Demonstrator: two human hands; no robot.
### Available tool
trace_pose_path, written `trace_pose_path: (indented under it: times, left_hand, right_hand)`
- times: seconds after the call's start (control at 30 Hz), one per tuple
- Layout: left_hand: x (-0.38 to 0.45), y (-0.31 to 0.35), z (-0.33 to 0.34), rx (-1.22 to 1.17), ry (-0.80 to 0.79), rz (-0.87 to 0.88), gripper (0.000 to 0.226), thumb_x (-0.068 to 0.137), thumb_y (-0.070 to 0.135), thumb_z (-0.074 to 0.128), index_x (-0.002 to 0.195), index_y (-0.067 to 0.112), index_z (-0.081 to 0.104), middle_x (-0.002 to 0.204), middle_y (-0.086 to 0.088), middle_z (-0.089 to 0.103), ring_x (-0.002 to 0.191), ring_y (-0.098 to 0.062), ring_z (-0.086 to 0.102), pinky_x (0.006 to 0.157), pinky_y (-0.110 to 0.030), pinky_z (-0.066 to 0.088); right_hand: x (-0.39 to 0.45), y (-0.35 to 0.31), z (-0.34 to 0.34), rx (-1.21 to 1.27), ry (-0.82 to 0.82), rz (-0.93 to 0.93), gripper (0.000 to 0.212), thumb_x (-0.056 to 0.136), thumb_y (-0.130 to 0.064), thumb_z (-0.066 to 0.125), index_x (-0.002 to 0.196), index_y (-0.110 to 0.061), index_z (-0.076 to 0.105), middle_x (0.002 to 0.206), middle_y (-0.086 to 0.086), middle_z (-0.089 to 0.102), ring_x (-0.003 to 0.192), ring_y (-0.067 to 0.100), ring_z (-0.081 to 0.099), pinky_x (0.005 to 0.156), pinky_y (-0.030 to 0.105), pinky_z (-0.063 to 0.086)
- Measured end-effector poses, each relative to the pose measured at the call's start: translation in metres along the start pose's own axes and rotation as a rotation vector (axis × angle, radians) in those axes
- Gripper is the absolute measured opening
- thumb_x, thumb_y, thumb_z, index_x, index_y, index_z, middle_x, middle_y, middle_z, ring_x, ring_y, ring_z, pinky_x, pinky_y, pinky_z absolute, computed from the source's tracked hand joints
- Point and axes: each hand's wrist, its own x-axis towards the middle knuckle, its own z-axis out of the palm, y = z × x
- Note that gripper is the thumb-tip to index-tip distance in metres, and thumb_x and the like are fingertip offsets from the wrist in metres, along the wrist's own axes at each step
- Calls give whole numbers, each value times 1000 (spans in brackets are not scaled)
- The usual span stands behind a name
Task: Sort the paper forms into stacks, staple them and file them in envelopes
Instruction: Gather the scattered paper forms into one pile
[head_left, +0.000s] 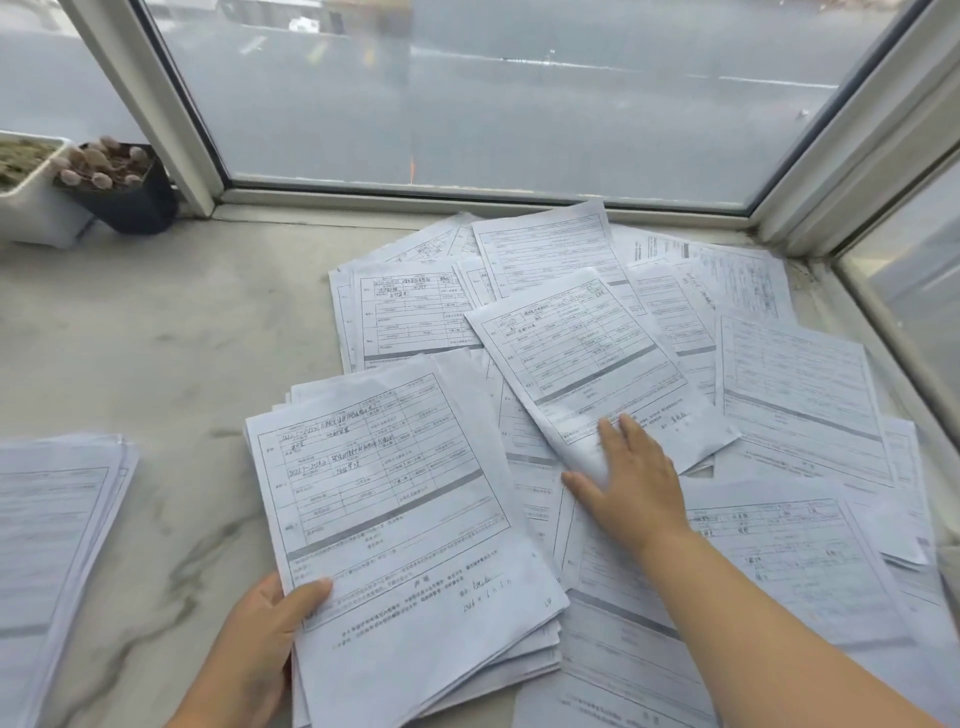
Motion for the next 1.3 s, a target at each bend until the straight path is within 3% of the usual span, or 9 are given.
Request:
trace_pose_path:
  times: [0.1,0.23,0.37,0.53,0.63,0.77,0.97,1.1,1.3]
  left_hand:
    - [1,-1,-1,4,-37,3,28,91,-6,49,116,-1,61,107,-25,69,100,-46,65,100,-60,42]
    - [0,-2,-3,19,-62,22,29,91,-7,47,115,2,62,107,-21,70,99,-42,66,97,-56,45]
    - [1,-2,-5,-21,-71,6,29,93,-3,46,117,2,61,108,-21,70,96,-39,68,94,-51,48]
    - [-4,6,-5,-119,-192,9,56,96,57,38,132,18,57,127,-11,64,119,-30,59,107,-51,37]
    - [-7,8,-5,-223,-252,-15,70,87,67,35,128,15,59,123,-13,66,116,-31,61,103,-49,40]
    - [-9,3,-2,-69,-203,0,26,96,15,51,118,10,64,113,-17,70,102,-33,68,89,-44,48]
    - [-3,17,-29,118,-25,60,29,89,-9,52,111,4,64,94,-11,74,90,-34,68,87,-47,50]
    - [-7,26,-67,134,-75,60,36,88,-7,51,122,2,59,101,-17,72,89,-36,68,72,-43,58]
    - [-17,18,-92,134,-224,15,49,73,-1,57,122,3,59,113,-25,67,99,-44,66,73,-45,59]
  right_hand:
    - [6,1,-4,-14,79,-7,58,99,-38,46,150,-16,29,157,3,27,142,22,30,111,36,31]
    - [10,2,-26,130,275,-10,18,84,-1,52,97,-11,59,91,4,53,78,30,53,61,32,36]
    - [-19,-29,-43,135,493,-186,31,75,5,58,103,-8,64,84,2,50,61,24,45,52,28,33]
    - [-105,-112,-9,131,307,-433,57,53,-2,79,105,-18,64,84,-1,56,48,18,52,36,25,32]
    - [-136,-159,19,12,-10,-478,54,70,-13,72,120,-18,53,109,3,51,85,24,60,59,32,34]
    - [-158,-174,22,162,-432,-458,71,84,-51,63,143,-22,35,135,1,36,118,27,48,92,38,40]
    - [-182,-67,43,212,160,-209,64,72,-64,56,125,-27,57,125,-10,55,111,13,57,96,31,49]
    - [-221,-19,79,85,17,161,130,40,-95,42,145,-19,36,150,6,39,131,21,35,105,46,17]
    - [-231,-1,103,102,104,192,98,76,-89,16,137,-19,46,147,4,42,134,19,32,103,41,20]
